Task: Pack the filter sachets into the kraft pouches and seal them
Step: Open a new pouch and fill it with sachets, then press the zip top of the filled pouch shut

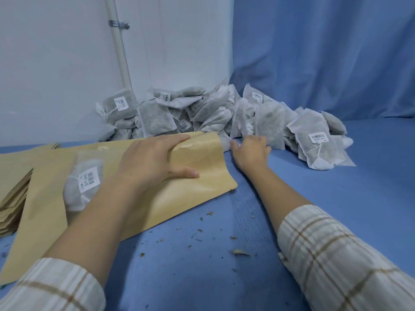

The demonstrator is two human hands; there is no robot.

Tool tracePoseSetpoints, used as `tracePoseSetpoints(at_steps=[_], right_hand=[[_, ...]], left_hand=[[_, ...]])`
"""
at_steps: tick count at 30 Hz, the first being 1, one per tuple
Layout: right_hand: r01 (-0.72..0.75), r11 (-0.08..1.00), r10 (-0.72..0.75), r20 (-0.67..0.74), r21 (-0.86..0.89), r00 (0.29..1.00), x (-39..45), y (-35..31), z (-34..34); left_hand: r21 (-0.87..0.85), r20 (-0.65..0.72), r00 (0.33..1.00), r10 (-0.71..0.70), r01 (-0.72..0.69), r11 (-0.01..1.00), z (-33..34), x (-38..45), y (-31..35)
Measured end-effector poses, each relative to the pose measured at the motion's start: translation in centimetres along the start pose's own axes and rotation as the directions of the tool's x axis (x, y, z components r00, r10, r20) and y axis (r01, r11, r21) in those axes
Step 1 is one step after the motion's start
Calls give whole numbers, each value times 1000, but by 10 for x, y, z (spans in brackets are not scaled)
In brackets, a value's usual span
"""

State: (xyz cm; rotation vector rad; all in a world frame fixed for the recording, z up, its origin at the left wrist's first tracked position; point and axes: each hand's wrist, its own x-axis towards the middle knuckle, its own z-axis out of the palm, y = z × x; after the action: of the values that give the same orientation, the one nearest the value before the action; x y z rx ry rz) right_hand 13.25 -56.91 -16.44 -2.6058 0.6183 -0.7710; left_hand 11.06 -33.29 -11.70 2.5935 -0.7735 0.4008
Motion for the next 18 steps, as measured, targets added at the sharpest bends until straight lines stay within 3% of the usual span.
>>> tracePoseSetpoints(at_steps=[2,3,4,5,6,7,8,9,12,18], right_hand=[[-29,956,80,-163,291,983,-2,1,-7],[-79,866,180,-161,494,970,-1,2,-10],[-154,687,274,-57,710,960,-1,1,-14],[-231,430,298,104,873,949,-2,1,-18],[-302,175,246,256,937,935,-3,0,-22],[-367,-9,167,363,930,917,-4,1,-26],[-433,-101,86,441,896,893,-4,2,-30],[-488,-110,17,492,866,870,-4,3,-34],[-569,49,-106,571,821,814,-5,8,-44],[-533,317,-276,614,785,740,-13,-14,-61]], left_hand=[[-8,4,1000,-3,3,1000,-2,0,0],[-11,1,1000,-7,7,1000,-2,0,0],[-13,-1,1000,-11,11,1000,-2,-1,0],[-16,-3,1000,-13,13,1000,-2,-1,0],[-21,-5,1000,-14,14,1000,-3,-2,0],[-27,-6,1000,-12,12,1000,-3,-2,0],[-34,-6,1000,-12,12,999,-3,-2,0],[-42,-5,1000,-15,14,999,-4,-2,0],[-68,-6,1000,-19,18,997,-6,-3,0],[-173,-27,1000,8,-13,985,-16,-4,4]])
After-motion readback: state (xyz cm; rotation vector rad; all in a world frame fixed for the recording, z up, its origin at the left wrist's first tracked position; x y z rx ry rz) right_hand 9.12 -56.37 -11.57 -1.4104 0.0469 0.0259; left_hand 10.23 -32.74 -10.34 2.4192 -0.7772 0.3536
